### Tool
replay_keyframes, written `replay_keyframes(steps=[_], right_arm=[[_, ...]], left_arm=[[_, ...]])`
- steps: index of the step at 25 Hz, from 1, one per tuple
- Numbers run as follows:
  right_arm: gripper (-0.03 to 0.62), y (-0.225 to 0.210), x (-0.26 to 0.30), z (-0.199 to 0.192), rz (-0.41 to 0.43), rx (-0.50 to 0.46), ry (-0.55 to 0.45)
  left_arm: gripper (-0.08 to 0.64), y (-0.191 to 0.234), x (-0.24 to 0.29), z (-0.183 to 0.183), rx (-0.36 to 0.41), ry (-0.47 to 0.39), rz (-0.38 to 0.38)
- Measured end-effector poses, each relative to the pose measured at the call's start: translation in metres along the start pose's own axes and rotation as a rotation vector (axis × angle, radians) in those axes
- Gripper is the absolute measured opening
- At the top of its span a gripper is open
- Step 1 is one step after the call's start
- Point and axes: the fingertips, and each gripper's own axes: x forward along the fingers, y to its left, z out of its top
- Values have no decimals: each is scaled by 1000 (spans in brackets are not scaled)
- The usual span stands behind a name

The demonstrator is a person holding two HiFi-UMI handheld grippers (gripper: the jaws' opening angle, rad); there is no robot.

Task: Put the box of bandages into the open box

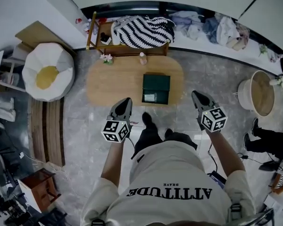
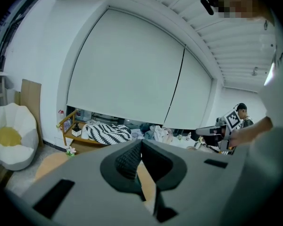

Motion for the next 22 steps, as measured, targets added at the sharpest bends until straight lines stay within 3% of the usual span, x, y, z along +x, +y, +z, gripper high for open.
replay_keyframes(steps=[5, 12, 22], right_arm=[[21, 1, -44, -4, 14, -13, -21], [21, 5, -91, -6, 31, -84, -60], [21, 12, -123, 0, 35, -118, -99]], left_arm=[[21, -37, -24, -1, -25, -45, 21], [21, -95, -56, -5, 48, -76, 29], [21, -122, -89, -3, 65, -90, 60]])
